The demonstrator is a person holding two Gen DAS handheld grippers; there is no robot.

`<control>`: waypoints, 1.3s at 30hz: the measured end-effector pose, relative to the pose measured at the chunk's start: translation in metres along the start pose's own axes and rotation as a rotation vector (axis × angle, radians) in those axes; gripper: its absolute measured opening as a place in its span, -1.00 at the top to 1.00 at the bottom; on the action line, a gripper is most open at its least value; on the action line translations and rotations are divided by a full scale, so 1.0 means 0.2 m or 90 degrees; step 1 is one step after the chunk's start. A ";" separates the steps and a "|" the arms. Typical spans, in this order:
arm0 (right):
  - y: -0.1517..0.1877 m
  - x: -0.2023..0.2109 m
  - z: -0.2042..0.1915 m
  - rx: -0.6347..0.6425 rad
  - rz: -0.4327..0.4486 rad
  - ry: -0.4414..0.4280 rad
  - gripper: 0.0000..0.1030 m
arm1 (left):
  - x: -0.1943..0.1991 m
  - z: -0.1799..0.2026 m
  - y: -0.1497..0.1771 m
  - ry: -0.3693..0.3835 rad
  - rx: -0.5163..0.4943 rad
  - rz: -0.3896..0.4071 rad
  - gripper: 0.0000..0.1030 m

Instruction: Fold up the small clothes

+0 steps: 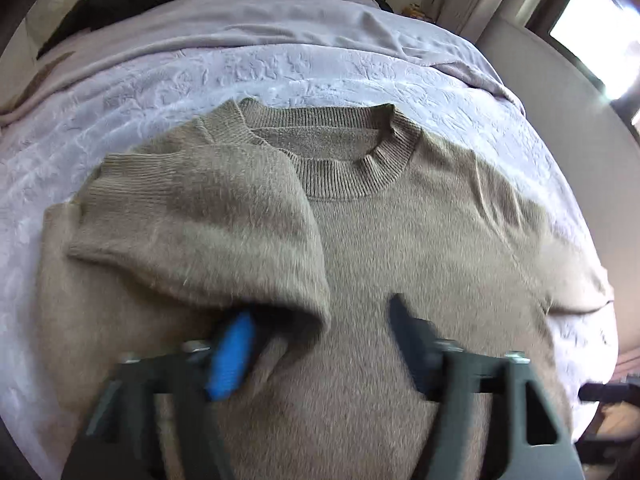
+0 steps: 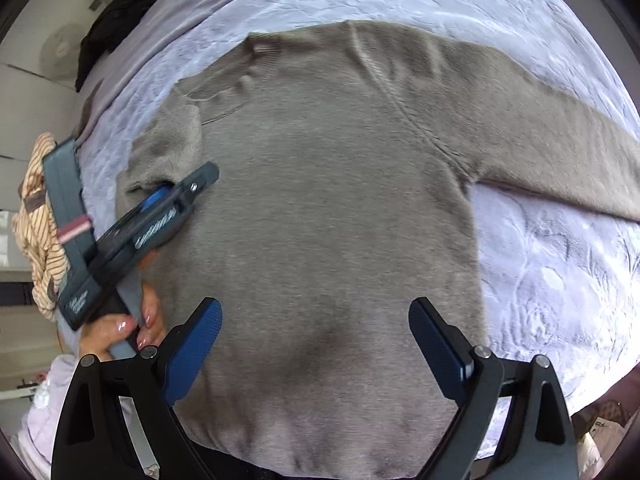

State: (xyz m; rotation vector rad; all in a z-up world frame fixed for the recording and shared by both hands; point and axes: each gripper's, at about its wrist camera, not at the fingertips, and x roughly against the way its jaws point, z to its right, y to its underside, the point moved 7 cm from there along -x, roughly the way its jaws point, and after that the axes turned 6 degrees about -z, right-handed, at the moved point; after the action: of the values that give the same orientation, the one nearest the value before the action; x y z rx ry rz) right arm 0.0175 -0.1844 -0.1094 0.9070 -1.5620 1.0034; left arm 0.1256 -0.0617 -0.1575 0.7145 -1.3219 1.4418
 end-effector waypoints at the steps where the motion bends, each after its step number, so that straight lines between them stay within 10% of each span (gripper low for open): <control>1: -0.01 0.00 0.01 0.000 0.003 0.002 -0.86 | 0.06 0.01 0.01 0.003 -0.008 0.005 -0.43; 9: -0.22 0.02 -0.38 0.190 0.080 0.064 -0.86 | 0.44 -0.52 0.04 -0.072 0.109 0.074 -0.81; 17: -0.38 -0.42 -1.19 0.555 0.160 0.256 -0.76 | 0.24 -1.04 0.13 -0.191 0.227 -0.012 -0.81; 20: -0.42 -0.65 -1.23 0.641 0.156 0.403 -0.39 | 0.18 -1.06 0.16 -0.193 0.233 -0.030 -0.81; 22: -0.44 -0.69 -1.21 0.660 0.153 0.426 0.64 | 0.15 -1.05 0.17 -0.190 0.238 -0.041 -0.81; 27: -0.60 -0.35 -1.01 0.446 0.202 0.219 0.76 | 0.15 -1.05 0.15 -0.184 0.242 -0.046 -0.81; 33: -0.67 -0.19 -0.33 0.079 0.174 -0.062 0.72 | 0.14 -1.07 0.13 -0.163 0.269 -0.057 -0.81; 39: -0.59 -0.27 0.03 -0.101 0.111 -0.228 -0.16 | 0.13 -1.04 0.09 -0.131 0.277 -0.055 -0.81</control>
State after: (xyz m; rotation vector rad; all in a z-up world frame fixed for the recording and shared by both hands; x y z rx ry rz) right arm 0.1342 -0.2301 -0.1456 0.8840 -2.0205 0.8523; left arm 0.1414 0.1454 -0.1861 1.2174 -1.1192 1.6376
